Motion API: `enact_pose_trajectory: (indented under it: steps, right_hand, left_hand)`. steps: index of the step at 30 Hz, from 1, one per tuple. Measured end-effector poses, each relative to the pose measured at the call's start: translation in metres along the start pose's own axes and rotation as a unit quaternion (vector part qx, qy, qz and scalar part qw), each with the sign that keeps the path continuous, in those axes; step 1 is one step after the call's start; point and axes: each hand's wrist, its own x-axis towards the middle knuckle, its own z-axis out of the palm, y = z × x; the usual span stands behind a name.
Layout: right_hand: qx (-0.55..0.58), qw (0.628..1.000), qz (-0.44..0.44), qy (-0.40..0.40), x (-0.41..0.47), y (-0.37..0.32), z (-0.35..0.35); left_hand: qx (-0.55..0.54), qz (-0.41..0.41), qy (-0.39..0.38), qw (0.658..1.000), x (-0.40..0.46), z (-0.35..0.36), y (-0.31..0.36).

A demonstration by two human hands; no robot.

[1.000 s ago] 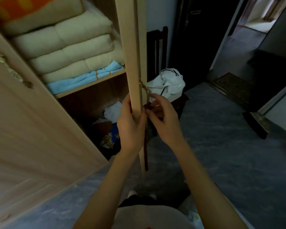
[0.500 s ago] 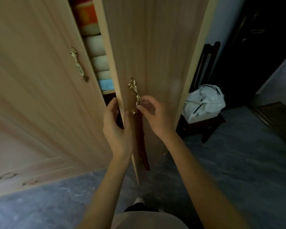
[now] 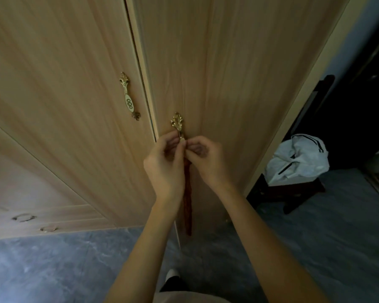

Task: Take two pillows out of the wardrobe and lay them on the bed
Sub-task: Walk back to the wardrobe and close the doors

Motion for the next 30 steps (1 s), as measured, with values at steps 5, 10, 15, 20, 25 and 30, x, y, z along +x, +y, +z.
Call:
enact_pose_trajectory:
  steps: [5,10,15,20,25,30]
  right_hand:
    - [-0.011,1.000,-0.005,0.002,0.032,0.009,0.015]
    - [-0.042,0.999,-0.017,0.018,0.063,0.016,0.029]
    - [-0.059,0.997,-0.025,0.029,0.091,0.025,0.038]
    - [-0.054,0.997,-0.033,0.034,0.112,0.035,0.045]
    - [-0.051,0.997,-0.044,0.045,0.130,0.045,0.051]
    - [-0.040,0.998,-0.038,0.042,0.145,0.050,0.052]
  left_hand:
    - [-0.006,-0.020,-0.007,1.000,0.033,0.004,-0.014]
    - [-0.007,-0.038,-0.039,0.998,0.068,0.006,-0.029]
    - [-0.025,-0.052,-0.071,0.996,0.100,0.010,-0.045]
    - [-0.055,-0.055,-0.104,0.992,0.123,0.015,-0.057]
    - [-0.072,-0.050,-0.112,0.990,0.141,0.021,-0.065]
    - [-0.083,-0.054,-0.121,0.988,0.156,0.028,-0.074]
